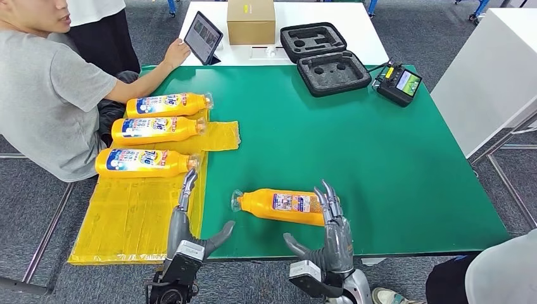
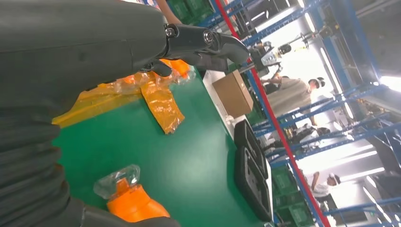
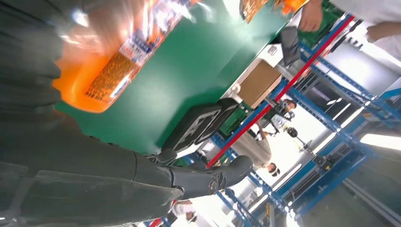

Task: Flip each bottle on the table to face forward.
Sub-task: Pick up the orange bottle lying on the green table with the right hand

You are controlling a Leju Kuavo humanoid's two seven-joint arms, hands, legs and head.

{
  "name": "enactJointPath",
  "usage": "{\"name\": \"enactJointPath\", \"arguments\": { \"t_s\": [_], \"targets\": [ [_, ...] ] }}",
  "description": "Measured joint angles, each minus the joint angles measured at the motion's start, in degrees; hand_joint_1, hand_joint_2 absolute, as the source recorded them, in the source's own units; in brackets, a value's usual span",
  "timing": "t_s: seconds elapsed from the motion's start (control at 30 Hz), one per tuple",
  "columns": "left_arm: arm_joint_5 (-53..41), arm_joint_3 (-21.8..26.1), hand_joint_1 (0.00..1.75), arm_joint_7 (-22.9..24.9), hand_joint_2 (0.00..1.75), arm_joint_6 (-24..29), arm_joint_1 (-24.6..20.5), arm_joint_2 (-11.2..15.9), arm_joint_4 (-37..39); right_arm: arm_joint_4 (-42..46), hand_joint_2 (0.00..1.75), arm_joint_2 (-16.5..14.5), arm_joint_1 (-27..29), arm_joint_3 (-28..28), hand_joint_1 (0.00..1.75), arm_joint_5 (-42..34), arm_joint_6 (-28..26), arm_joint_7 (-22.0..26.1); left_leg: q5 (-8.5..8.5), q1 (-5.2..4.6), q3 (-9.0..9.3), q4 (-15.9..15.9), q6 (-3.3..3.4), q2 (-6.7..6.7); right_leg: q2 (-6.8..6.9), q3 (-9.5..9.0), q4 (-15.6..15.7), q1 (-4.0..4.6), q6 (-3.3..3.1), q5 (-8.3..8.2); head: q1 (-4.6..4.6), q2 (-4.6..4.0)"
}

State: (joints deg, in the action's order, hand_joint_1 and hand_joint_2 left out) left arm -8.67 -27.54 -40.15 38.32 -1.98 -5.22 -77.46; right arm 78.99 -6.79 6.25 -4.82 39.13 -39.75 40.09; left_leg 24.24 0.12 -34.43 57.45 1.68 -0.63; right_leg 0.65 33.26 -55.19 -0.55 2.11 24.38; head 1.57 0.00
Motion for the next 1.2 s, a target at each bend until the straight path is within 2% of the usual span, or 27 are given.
{"name": "enactJointPath", "arguments": {
  "t_s": [0.4, 0.83, 1.2],
  "targets": [
    [-0.4, 0.0, 0.00, 0.0, 1.75, -0.9, -0.2, 0.0, 0.0, -0.5, 1.75, -2.2, 0.1, 3.3, 0.00, 3.2, 0.0, 0.0, 0.00, 0.00, 0.00, 0.0, 0.00, -0.01, 0.00, 0.00, 0.0, 0.00, 0.00, 0.00, 0.01, 0.00],
    [-0.2, -0.2, 0.00, 0.0, 1.75, -0.5, 0.5, 0.0, -0.9, -1.5, 1.75, -4.8, -1.6, 8.2, 0.00, 18.2, 0.0, 0.0, 0.00, 0.00, 0.00, 0.0, 0.00, 0.00, 0.00, -0.01, 0.0, 0.00, 0.00, 0.00, 0.00, 0.00],
    [-0.4, -0.9, 0.00, 0.0, 1.75, -2.1, 0.6, -0.9, -1.5, -4.7, 1.75, -5.0, -4.1, 9.7, 0.00, 19.2, 0.0, -2.3, 0.00, 0.00, 0.00, 0.0, 0.00, -0.01, 0.00, 0.00, 0.0, 0.00, 0.00, 0.00, 0.00, 0.00]
  ]
}}
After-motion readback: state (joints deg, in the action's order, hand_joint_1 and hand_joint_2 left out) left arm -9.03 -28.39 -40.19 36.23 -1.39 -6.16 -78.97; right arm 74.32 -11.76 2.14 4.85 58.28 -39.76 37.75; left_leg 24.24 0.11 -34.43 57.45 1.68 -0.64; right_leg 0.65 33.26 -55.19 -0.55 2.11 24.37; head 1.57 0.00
